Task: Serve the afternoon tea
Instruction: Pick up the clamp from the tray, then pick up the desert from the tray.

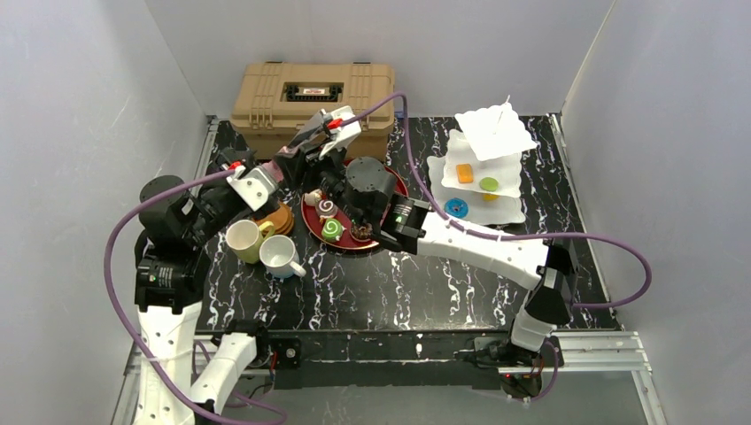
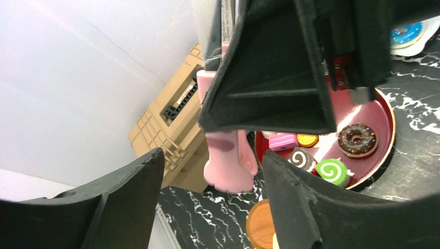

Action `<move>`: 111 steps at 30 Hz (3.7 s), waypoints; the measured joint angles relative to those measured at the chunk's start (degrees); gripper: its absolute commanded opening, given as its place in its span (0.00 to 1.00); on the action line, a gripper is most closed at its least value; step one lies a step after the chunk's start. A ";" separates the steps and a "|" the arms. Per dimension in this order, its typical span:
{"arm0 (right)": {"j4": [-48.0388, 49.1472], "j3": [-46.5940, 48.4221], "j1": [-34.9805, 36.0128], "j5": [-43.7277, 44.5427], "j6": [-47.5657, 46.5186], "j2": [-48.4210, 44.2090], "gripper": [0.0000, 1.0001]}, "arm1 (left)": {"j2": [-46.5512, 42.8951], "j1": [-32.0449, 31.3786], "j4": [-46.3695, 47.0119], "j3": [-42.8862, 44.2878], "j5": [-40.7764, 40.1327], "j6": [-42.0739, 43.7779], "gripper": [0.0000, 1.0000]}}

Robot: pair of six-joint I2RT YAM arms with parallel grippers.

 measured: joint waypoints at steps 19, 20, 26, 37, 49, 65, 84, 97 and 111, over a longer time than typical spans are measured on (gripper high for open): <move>4.44 -22.67 -5.79 10.34 -14.53 -10.23 0.69 | 4.44 0.00 -10.71 1.33 2.01 -7.39 0.98; 4.68 -24.00 -6.01 10.62 -14.60 -10.73 0.68 | 5.01 0.00 -11.23 1.33 1.77 -7.96 0.98; 5.81 -32.46 -7.13 10.86 -14.10 -13.60 0.68 | 5.95 0.00 -12.79 1.44 0.33 -9.79 0.98; 7.58 -37.88 -7.37 6.93 -11.47 -13.68 0.67 | 5.70 0.00 -13.46 1.44 -1.25 -10.49 0.98; 13.86 -37.75 -7.37 2.64 -10.25 -4.20 0.69 | 5.70 0.00 -14.51 1.44 -3.67 -11.61 0.98; 17.75 -35.80 -7.37 -0.20 -9.38 3.96 0.72 | 5.68 0.00 -15.19 1.44 -5.22 -12.00 0.98; 18.60 -34.21 -7.37 -1.07 -9.18 8.37 0.74 | 5.66 0.00 -15.19 1.44 -5.53 -11.96 0.98; 19.10 -33.57 -7.39 -1.27 -9.18 9.09 0.76 | 5.64 0.00 -15.19 1.44 -5.90 -11.76 0.98; 19.41 -33.57 -7.43 -2.36 -8.55 9.07 0.78 | 5.66 0.00 -15.19 1.44 -5.90 -11.74 0.98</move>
